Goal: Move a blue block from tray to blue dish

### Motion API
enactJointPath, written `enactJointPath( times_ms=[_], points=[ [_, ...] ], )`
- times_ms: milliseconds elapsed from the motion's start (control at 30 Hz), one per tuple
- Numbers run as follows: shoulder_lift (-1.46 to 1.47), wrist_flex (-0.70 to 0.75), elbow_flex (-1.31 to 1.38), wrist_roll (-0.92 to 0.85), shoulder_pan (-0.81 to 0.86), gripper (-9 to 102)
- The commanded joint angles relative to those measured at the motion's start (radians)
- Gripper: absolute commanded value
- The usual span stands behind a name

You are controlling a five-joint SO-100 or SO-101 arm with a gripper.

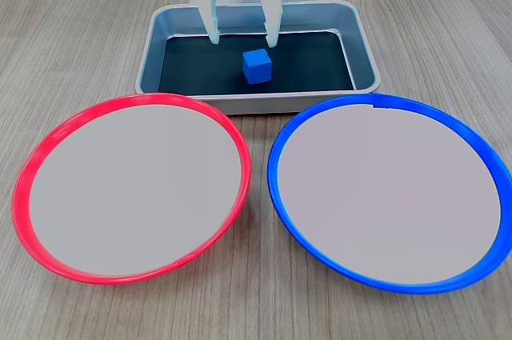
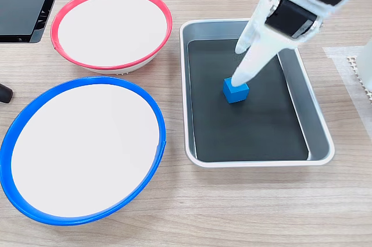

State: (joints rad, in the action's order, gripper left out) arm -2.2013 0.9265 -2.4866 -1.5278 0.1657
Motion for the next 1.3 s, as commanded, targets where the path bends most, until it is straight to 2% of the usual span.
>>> enactJointPath(
  times_ms=[0,133,300,367,533,700,867,967,1100,1267],
  points=[
    [0.037,-0.094,-0.048,-0.115,0.003,29],
    [0.081,-0.225,-0.120,-0.149,-0.020,28],
    [0.153,-0.275,-0.106,-0.120,-0.067,25],
    [0.187,-0.287,-0.087,-0.110,-0.080,21],
    [0.239,-0.295,-0.031,-0.081,-0.094,0],
    [0.198,-0.275,-0.025,-0.038,-0.107,0],
    [0.048,-0.061,0.126,0.244,-0.199,0],
    [0.060,-0.028,0.287,0.479,-0.273,0],
    [0.284,-0.175,0.541,0.755,-0.354,0],
    [0.609,-0.420,0.713,0.845,-0.391,0]
  ],
)
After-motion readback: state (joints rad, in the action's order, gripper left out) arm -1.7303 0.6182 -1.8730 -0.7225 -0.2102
